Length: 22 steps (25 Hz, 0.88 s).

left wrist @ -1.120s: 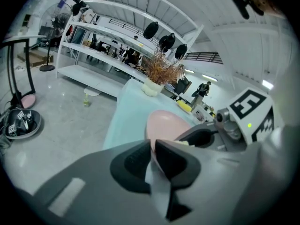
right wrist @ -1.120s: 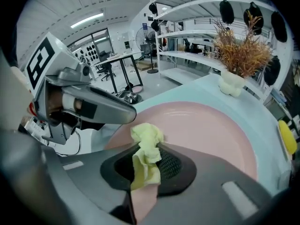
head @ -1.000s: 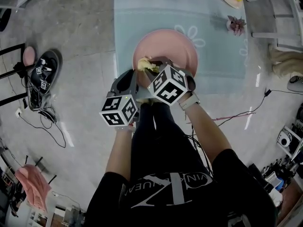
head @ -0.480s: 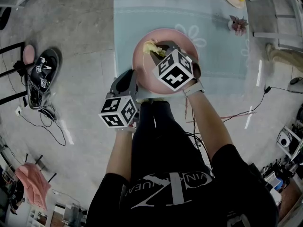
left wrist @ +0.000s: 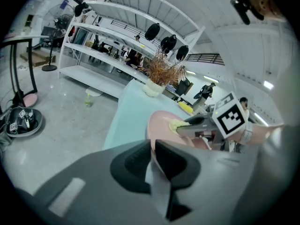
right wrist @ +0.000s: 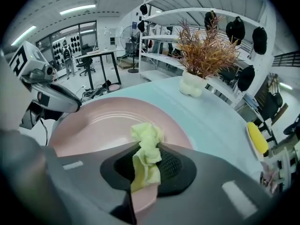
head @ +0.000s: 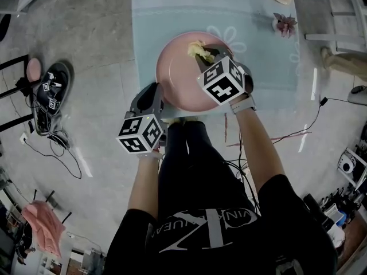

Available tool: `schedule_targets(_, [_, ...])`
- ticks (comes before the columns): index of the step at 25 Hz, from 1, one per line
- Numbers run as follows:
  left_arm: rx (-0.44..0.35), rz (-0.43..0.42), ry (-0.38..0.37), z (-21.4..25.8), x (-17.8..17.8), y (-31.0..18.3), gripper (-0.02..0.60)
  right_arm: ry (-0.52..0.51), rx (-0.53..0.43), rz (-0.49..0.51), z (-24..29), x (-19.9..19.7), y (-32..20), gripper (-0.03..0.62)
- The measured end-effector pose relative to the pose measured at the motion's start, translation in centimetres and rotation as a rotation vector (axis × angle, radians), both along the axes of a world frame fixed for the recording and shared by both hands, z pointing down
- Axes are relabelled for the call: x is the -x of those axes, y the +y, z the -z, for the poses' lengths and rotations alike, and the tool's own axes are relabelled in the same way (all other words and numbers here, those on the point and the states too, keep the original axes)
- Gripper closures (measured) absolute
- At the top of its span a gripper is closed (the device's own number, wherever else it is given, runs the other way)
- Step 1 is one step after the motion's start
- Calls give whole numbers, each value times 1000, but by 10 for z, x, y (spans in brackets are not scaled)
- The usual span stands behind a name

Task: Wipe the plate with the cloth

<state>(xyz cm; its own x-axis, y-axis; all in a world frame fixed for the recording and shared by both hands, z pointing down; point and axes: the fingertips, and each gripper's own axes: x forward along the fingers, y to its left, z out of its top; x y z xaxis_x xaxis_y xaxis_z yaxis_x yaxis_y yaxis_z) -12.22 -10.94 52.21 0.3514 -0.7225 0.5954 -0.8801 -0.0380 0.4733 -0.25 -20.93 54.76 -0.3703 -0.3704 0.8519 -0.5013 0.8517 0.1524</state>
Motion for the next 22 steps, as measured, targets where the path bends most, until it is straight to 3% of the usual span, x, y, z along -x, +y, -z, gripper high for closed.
schedule_targets(14, [1, -9, 8, -1, -1, 0, 581, 88, 2, -70, -2, -56, 32, 514])
schedule_targets(22, [8, -9, 26, 0, -2, 1, 581, 119, 57, -47, -2, -61, 74, 514])
